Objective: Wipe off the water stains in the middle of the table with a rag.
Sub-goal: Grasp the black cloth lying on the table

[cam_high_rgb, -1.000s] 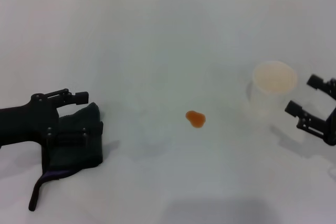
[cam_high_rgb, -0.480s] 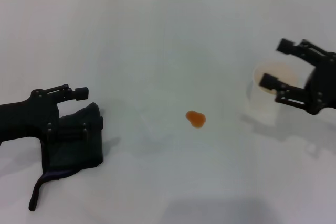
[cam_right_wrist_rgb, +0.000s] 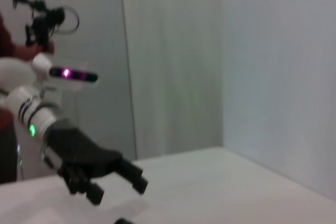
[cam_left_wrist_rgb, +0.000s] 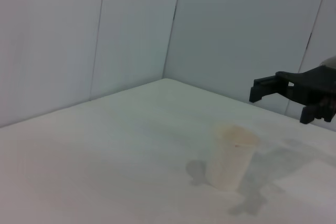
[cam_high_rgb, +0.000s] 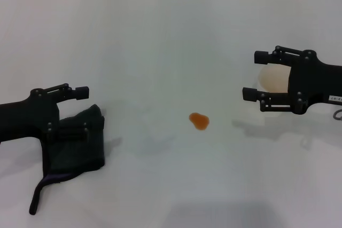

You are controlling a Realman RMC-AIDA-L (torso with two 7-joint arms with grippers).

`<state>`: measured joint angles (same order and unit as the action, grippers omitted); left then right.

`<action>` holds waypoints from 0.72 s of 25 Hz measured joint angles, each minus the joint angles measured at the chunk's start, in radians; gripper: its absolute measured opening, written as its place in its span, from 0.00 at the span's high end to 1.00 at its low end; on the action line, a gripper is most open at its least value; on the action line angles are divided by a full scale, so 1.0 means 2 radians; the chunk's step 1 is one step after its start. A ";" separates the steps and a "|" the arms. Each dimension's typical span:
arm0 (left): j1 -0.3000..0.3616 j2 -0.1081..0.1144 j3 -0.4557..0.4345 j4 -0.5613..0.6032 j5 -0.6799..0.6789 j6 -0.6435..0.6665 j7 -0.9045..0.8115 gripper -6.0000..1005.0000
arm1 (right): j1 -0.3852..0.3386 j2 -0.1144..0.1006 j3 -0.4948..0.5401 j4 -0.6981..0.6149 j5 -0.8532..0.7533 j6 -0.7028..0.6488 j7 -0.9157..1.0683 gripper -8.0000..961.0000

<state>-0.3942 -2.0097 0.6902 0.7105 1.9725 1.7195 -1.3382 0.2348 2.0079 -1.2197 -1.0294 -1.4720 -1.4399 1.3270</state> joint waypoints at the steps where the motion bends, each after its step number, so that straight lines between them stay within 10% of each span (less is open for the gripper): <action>1: -0.001 0.000 0.000 0.000 0.000 0.000 -0.001 0.12 | 0.000 0.000 0.000 -0.010 -0.011 0.002 0.009 0.13; 18: -0.022 0.013 0.003 0.038 0.069 0.001 -0.099 0.12 | 0.009 0.001 -0.028 -0.101 -0.106 0.034 0.103 0.14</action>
<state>-0.4388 -1.9835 0.6969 0.7857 2.1111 1.7223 -1.5370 0.2535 2.0099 -1.2763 -1.2316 -1.6849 -1.3713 1.5333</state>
